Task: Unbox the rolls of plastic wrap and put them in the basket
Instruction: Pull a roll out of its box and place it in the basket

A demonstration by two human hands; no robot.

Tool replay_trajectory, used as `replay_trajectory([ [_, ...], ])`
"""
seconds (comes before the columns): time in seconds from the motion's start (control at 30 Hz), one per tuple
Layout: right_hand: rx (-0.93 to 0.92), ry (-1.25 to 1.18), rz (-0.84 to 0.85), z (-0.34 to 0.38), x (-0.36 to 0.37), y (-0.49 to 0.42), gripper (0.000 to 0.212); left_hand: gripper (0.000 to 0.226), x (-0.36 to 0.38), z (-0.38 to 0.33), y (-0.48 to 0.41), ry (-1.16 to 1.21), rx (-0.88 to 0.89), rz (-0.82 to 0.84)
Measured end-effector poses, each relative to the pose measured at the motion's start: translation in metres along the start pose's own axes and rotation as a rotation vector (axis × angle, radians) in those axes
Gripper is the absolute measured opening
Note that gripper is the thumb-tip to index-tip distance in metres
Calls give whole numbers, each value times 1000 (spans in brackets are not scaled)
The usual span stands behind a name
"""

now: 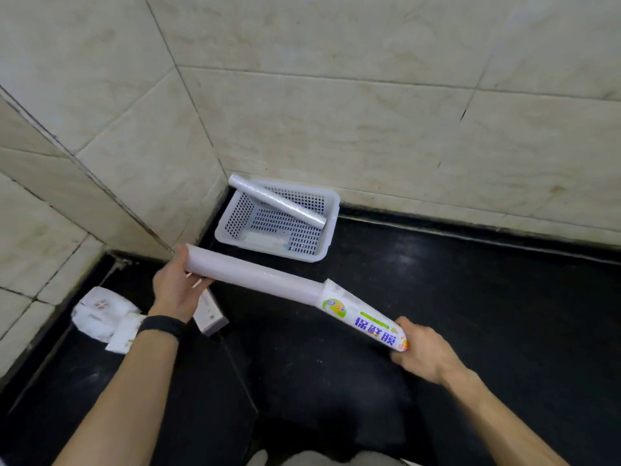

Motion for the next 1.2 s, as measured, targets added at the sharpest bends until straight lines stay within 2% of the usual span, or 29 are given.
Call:
replay_trajectory([
  [0.1,83,0,-80,-43,-4,6,38,43,-9,18,-1,1,-35,-46],
  [0.27,158,76,-230,-68,-10,2,57,54,5,54,11,25,-97,-48],
  [0.4,150,36,-213,-68,-7,-3,78,43,32,81,23,46,-152,19],
  [0.47,92,-124,-237,-58,-8,-5,67,33,48,91,29,34,-171,75],
  [0.53,-2,-387,-327,-44,-17,-2,45,30,59,96,35,16,-172,94],
  [0.6,-50,-606,-375,-26,-25,5,30,39,69,98,41,-17,-163,96],
  [0.67,-90,-702,-310,-1,-23,9,24,48,81,98,49,-57,-145,117],
  [0.77,-221,-602,-136,48,-14,9,41,45,105,92,62,-98,-110,167],
  [0.83,-294,-443,-29,76,-5,4,61,41,120,84,68,-114,-80,200],
  [0.9,-357,-278,11,96,-1,-2,72,38,131,75,73,-120,-51,229],
  [1.03,-433,-135,-45,125,-10,-16,61,38,138,46,74,-75,5,245],
  [1.2,-516,-140,-36,158,-9,-34,57,57,131,22,66,-13,53,259],
])
Point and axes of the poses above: each hand's wrist, its own y-axis away from the middle knuckle, its own x-axis out of the palm, z = x × y, the point moved 10 cm from there along -y, towards the middle knuckle, and after that the axes turned 14 degrees about -y, right-handed, at the moved point
